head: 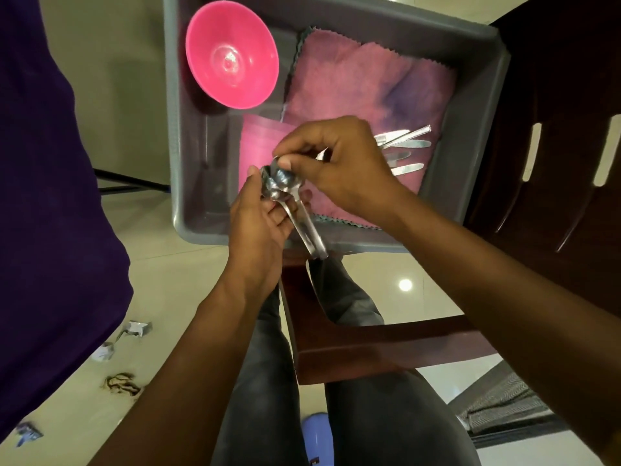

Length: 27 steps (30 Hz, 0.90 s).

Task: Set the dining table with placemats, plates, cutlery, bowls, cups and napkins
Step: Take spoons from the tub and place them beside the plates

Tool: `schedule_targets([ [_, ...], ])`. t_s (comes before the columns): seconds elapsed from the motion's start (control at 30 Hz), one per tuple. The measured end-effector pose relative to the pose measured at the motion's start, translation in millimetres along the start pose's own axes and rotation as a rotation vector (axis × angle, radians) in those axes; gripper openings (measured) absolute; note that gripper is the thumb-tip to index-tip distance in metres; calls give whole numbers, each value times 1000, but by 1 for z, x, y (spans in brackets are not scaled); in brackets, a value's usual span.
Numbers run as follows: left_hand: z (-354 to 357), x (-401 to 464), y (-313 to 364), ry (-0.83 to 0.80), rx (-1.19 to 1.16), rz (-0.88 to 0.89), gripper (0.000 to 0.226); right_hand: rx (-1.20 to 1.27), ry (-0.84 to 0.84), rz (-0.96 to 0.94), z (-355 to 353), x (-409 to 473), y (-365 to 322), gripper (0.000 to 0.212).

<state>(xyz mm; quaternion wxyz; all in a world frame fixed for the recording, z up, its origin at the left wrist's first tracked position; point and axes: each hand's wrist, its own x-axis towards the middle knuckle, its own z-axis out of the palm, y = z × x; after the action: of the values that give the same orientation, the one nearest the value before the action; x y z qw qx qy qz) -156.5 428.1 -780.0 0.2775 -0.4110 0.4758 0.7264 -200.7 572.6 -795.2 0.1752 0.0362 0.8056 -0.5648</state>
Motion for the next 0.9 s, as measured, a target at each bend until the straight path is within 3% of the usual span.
schedule_targets([
  [0.1,3,-3,-3,-64,-21,-25,54,-83,23,-15,5,-6,4,21],
  [0.23,1,-1,-7,-51,-40,-5,25,-370,168,87,-11,-2,35,24],
  [0.37,1,0,-9,65,43,-15,26,-681,41,268,-24,-6,71,29],
  [0.47,0,0,-9,90,58,-16,25,-778,-62,243,-19,-10,82,24],
  [0.73,1,-2,-10,86,82,-13,24,-1010,-152,69,7,-2,87,43],
  [0.9,1,-3,-10,89,81,-11,22,-1153,-109,93,20,-6,88,47],
])
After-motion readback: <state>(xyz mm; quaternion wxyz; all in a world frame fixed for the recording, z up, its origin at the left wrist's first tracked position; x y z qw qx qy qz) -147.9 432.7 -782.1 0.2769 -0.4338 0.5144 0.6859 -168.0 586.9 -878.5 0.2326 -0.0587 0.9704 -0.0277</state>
